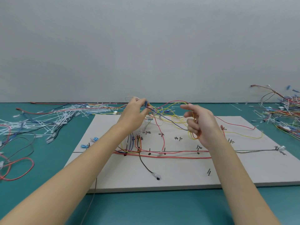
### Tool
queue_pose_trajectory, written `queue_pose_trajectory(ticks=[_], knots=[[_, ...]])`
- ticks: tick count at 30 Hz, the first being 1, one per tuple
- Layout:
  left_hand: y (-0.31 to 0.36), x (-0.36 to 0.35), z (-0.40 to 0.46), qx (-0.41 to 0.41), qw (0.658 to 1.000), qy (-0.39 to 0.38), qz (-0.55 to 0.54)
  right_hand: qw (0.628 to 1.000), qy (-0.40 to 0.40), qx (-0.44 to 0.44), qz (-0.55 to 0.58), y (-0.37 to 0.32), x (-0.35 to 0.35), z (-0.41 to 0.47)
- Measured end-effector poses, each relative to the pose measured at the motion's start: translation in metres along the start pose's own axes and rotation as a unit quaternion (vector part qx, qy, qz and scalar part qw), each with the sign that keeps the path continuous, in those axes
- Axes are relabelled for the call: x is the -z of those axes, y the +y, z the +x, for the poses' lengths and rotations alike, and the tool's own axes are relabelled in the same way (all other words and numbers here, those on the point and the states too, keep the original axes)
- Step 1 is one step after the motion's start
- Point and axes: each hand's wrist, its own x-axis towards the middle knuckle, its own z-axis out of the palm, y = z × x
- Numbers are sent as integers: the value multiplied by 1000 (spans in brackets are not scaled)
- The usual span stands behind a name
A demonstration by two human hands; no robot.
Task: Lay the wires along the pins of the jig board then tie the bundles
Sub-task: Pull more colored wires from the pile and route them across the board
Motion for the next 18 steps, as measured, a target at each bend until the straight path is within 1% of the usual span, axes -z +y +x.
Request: queue_pose_trajectory(ticks=[2, 4, 5, 7, 9, 10, 13, 18], knots=[[2, 0, 1, 1, 999, 12, -43, 994, 2, 4, -106, 4, -7, -3], [5, 0, 1, -3, 996, 19, -84, 975, -19, 18, -219, 9, -13, -7], [7, -1, 1, -11, 996, 19, -83, 963, -35, 26, -266, 13, -16, -9], [8, -3, 0, -25, 997, 24, -71, 945, -77, 42, -314, 21, -22, -12], [7, -3, 1, -30, 996, 42, -73, 942, -119, 67, -307, 25, -30, -15], [5, -2, 2, -28, 996, 50, -74, 947, -125, 82, -285, 24, -33, -16], [-1, 1, 5, -17, 997, 46, -57, 970, -91, 106, -199, 20, -34, -14], [0, -2, 4, -22, 999, 16, -36, 990, -45, 95, -93, 15, -30, -12]])
